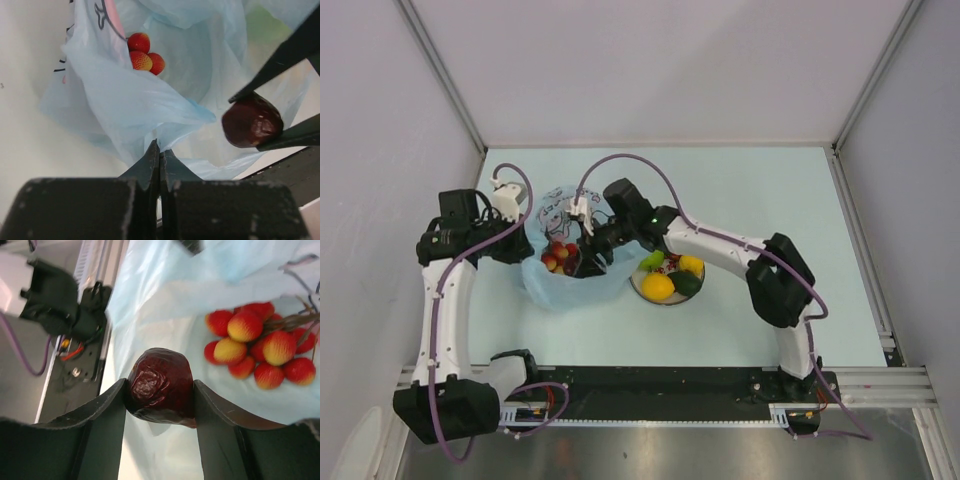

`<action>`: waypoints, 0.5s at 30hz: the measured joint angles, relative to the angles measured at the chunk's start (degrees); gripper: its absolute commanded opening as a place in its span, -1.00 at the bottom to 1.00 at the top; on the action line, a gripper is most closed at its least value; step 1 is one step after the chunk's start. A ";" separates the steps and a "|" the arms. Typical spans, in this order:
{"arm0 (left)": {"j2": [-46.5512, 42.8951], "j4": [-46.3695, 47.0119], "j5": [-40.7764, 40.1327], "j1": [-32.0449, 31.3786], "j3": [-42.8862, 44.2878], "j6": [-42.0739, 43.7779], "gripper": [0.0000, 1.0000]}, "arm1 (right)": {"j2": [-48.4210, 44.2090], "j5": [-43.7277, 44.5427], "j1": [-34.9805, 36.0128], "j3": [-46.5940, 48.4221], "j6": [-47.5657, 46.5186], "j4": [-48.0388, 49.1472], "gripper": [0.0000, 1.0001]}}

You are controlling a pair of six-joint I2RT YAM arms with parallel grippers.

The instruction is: Take the fake fruits out of the plastic bag

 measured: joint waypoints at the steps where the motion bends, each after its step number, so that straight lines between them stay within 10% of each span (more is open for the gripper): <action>1: 0.09 0.13 0.33 -0.04 0.09 -0.44 -0.99 | -1.27 -0.22 -0.07 -1.16 -0.81 -0.46 -0.09; 15: 3.82 2.16 1.42 -0.17 0.55 -3.50 -1.00 | -39.28 4.66 -9.05 -22.53 -18.49 -12.66 -0.08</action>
